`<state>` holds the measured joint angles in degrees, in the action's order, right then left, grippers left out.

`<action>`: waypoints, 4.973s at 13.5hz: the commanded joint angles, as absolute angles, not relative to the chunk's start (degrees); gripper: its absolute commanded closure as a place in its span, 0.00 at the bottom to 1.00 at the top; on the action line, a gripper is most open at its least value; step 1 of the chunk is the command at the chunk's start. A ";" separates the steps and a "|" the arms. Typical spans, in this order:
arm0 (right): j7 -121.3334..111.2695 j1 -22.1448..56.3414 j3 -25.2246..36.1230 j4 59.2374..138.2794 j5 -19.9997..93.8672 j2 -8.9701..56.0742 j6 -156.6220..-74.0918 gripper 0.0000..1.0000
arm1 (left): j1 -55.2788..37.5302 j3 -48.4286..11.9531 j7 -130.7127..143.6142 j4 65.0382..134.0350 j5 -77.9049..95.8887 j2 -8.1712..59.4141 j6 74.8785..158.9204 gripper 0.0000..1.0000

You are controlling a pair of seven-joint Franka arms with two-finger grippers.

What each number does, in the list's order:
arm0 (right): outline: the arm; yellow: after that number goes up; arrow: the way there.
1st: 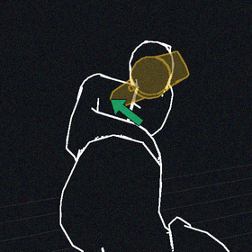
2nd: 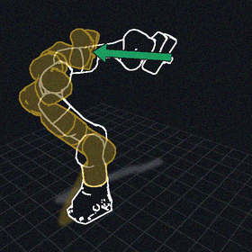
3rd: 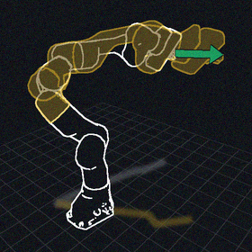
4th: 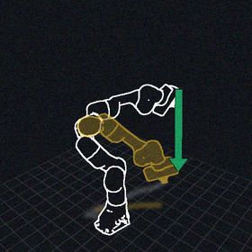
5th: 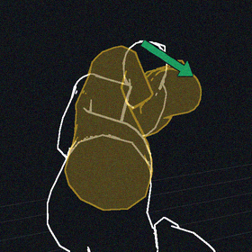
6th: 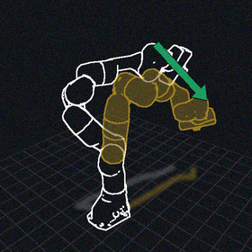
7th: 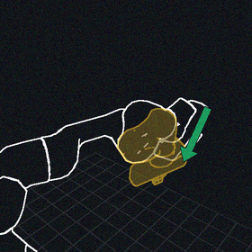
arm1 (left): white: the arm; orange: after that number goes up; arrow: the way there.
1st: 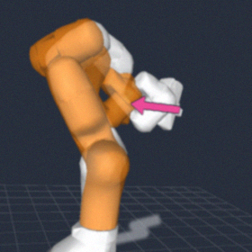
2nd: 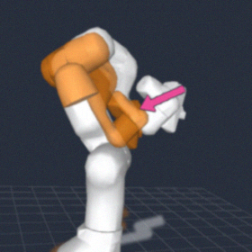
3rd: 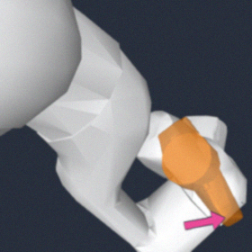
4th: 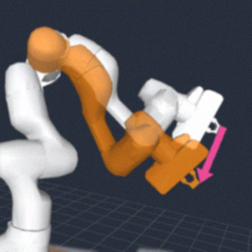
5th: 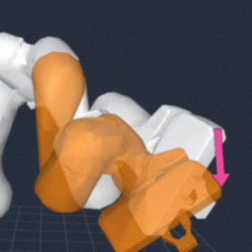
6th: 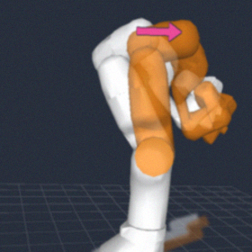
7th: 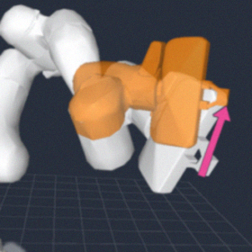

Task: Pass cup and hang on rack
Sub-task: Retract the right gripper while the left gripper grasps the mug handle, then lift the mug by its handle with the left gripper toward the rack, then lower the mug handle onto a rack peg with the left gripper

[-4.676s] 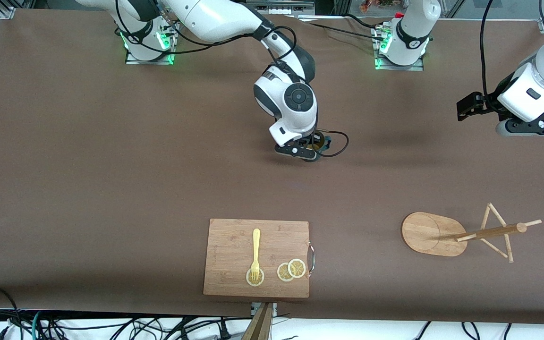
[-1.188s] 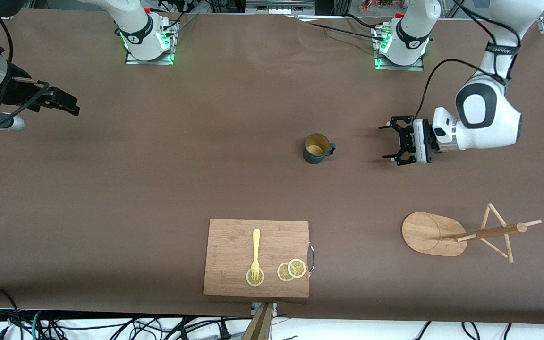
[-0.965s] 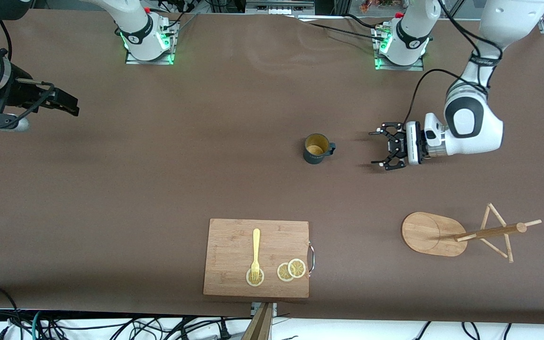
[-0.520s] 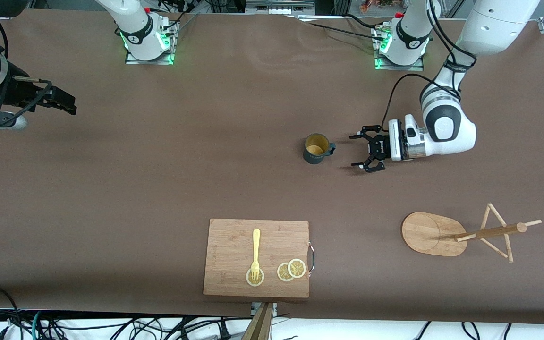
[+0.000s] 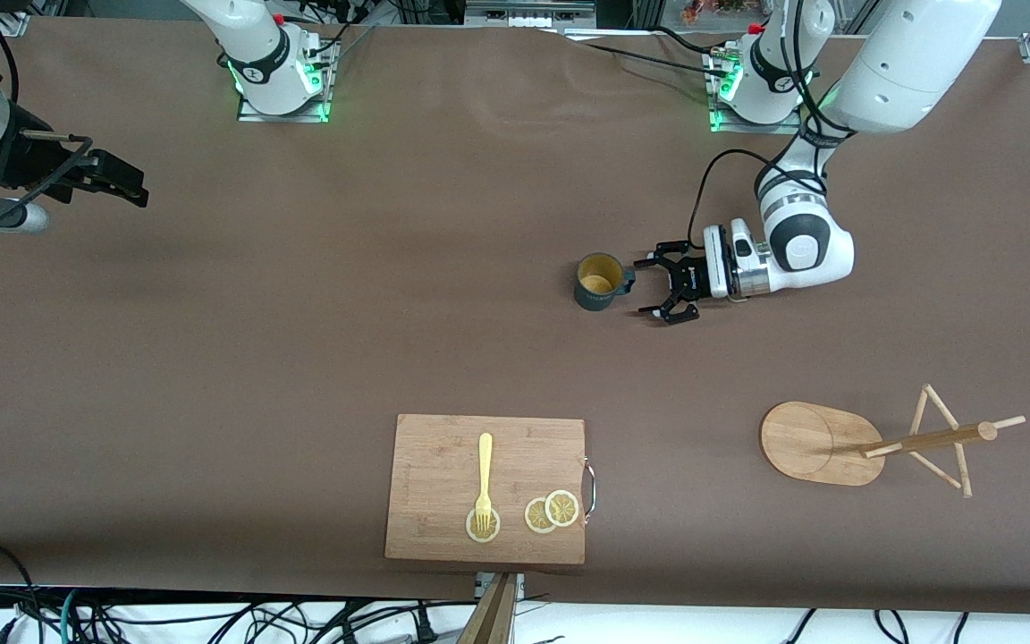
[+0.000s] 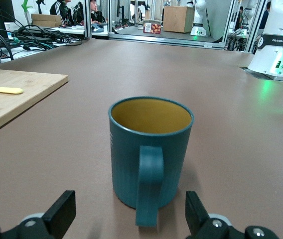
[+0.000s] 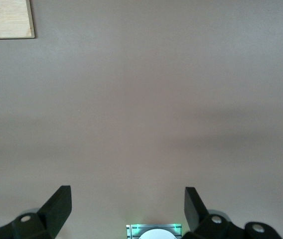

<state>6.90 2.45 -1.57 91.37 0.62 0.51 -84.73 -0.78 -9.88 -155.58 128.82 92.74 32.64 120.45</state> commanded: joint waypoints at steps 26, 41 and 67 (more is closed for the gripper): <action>6.33 0.62 -0.88 87.19 0.97 1.58 -82.36 0.00 | 23.45 -10.20 -119.99 127.88 77.62 25.66 106.80 0.85; 6.94 0.62 -0.79 87.01 1.14 1.67 -81.12 0.00 | 37.44 -9.75 -52.79 113.57 63.02 25.31 85.88 0.90; 6.42 0.62 -0.97 87.01 1.32 1.49 -81.39 0.00 | 36.74 -9.76 -12.04 77.08 57.65 40.69 82.52 0.90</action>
<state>6.79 1.00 -0.71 88.24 0.62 1.20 -81.94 36.95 -9.49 -13.68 80.11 56.11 38.84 81.57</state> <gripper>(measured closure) 0.000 0.789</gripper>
